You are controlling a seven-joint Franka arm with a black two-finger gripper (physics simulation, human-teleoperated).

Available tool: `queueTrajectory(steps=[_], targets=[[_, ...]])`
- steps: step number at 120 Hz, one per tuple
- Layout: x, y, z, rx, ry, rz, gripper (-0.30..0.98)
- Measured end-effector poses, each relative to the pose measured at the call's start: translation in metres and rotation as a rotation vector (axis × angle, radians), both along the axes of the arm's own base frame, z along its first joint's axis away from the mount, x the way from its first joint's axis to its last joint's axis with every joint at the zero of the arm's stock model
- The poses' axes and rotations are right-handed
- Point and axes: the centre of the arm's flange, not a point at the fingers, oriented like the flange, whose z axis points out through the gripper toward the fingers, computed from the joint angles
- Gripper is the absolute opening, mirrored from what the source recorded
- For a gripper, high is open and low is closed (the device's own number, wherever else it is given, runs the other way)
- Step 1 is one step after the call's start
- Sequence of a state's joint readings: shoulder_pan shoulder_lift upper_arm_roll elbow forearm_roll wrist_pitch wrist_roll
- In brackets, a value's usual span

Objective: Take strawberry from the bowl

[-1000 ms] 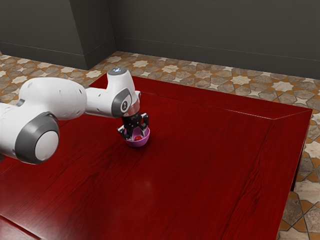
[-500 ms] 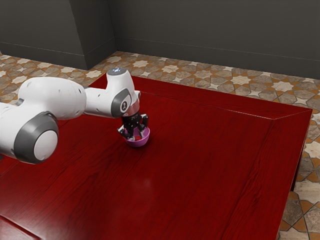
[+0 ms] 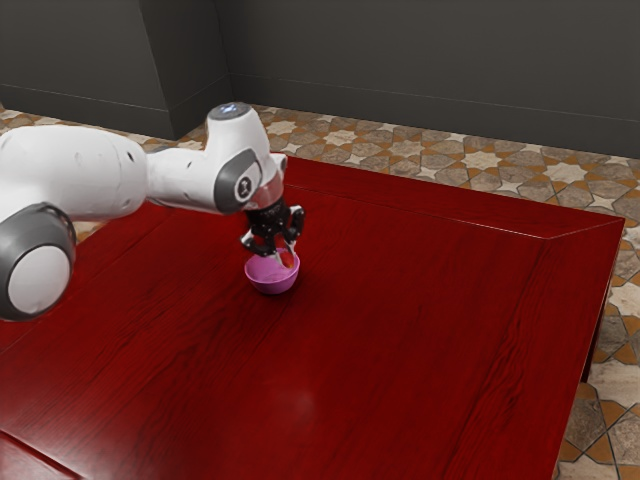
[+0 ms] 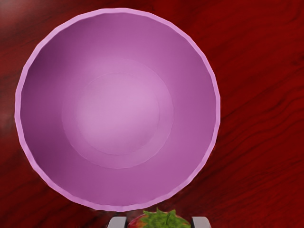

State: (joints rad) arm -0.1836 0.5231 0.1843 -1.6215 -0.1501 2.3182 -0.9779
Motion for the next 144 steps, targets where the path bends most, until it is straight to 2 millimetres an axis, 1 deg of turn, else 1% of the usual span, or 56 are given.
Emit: queueTrajectory(steps=[6, 17, 24, 29, 34, 42, 52, 60, 64, 68, 72, 74, 79, 82, 86, 91, 95, 101, 105, 108, 111, 116, 124, 128, 130, 133, 140, 144], targets=[[-0.005, -0.027, 0.004, -0.002, -0.001, -0.038, 0.02], [-0.012, -0.079, 0.003, -0.002, 0.005, -0.113, 0.02], [-0.017, -0.103, 0.001, -0.002, 0.009, -0.148, 0.02], [-0.019, -0.117, -0.002, -0.003, 0.012, -0.168, 0.02], [-0.021, -0.127, -0.003, -0.004, 0.015, -0.182, 0.02], [-0.023, -0.135, -0.006, -0.005, 0.019, -0.193, 0.04], [-0.026, -0.142, -0.010, -0.009, 0.026, -0.207, 0.21], [-0.028, -0.147, -0.009, -0.012, 0.024, -0.219, 0.34], [-0.029, -0.151, 0.003, -0.017, 0.009, -0.227, 0.39], [-0.033, -0.155, 0.024, -0.025, -0.011, -0.238, 0.43], [-0.037, -0.156, 0.052, -0.030, -0.036, -0.248, 0.47], [-0.040, -0.156, 0.071, -0.030, -0.050, -0.254, 0.48], [-0.050, -0.152, 0.110, -0.030, -0.075, -0.266, 0.52], [-0.056, -0.145, 0.133, -0.031, -0.082, -0.266, 0.54], [-0.064, -0.128, 0.167, -0.033, -0.094, -0.255, 0.56], [-0.080, -0.110, 0.212, -0.035, -0.110, -0.246, 0.58], [-0.092, -0.094, 0.245, -0.028, -0.114, -0.239, 0.60], [-0.113, -0.065, 0.285, -0.012, -0.110, -0.223, 0.62], [-0.128, -0.044, 0.305, 0.006, -0.097, -0.207, 0.63], [-0.137, -0.028, 0.313, 0.020, -0.081, -0.196, 0.63], [-0.143, -0.011, 0.316, 0.034, -0.058, -0.191, 0.64], [-0.151, 0.020, 0.318, 0.053, -0.021, -0.178, 0.65], [-0.165, 0.078, 0.321, 0.099, 0.033, -0.167, 0.66], [-0.173, 0.097, 0.318, 0.119, 0.063, -0.176, 0.66], [-0.177, 0.101, 0.316, 0.126, 0.079, -0.189, 0.66], [-0.181, 0.099, 0.314, 0.139, 0.098, -0.224, 0.67], [-0.186, 0.079, 0.313, 0.162, 0.128, -0.329, 0.67], [-0.189, 0.071, 0.311, 0.171, 0.143, -0.381, 0.67]])
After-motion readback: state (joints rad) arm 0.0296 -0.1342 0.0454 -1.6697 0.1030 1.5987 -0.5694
